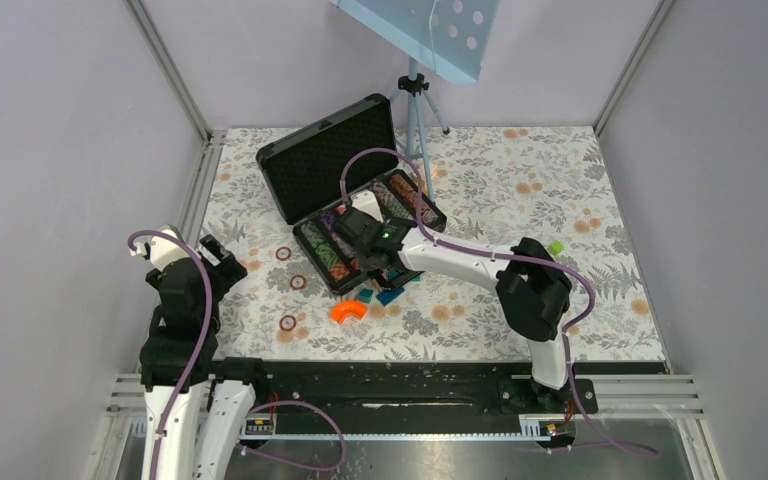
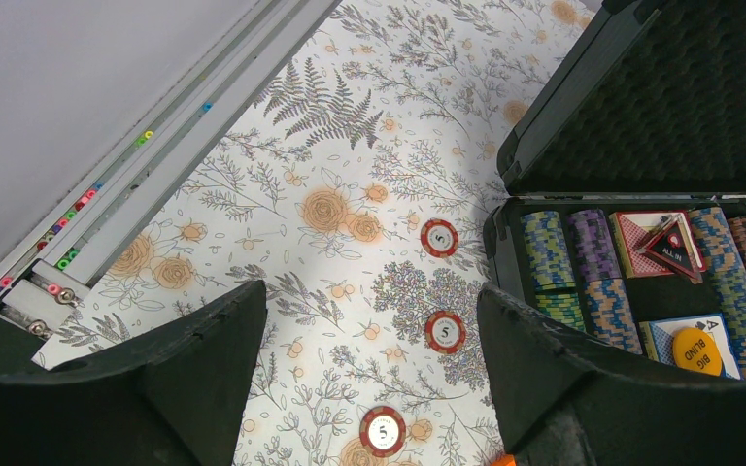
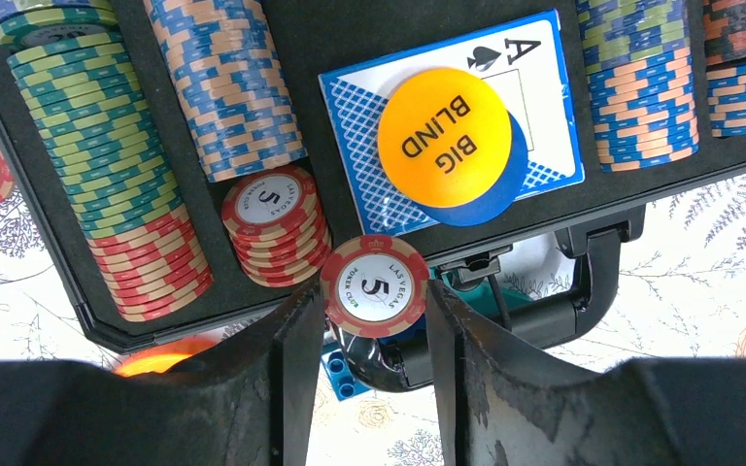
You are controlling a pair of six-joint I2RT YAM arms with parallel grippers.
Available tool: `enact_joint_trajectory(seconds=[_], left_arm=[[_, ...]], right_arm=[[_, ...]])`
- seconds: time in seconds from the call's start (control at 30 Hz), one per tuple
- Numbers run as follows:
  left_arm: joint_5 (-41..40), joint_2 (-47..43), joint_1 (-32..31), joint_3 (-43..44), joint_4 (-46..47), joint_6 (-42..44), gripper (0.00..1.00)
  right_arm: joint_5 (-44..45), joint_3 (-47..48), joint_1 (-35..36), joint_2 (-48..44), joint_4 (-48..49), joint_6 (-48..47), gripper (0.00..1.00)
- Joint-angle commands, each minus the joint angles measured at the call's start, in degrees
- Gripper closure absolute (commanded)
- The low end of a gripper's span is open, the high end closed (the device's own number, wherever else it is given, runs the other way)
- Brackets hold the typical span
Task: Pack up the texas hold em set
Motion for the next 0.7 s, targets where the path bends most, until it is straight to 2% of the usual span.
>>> enact_joint_trajectory(seconds=[0.0, 0.67], left_arm=[[-1.2, -0.3, -0.2, 0.1, 2.3, 0.2, 0.21], [-1.2, -0.2, -0.4, 0.1, 2.3, 0.3, 0.21]], right_arm=[[2.1, 2.0, -0.9, -3.1, 0.2, -0.9, 0.52], [0.2, 8.5, -7.5, -1.5, -4.3, -5.5, 0.52]])
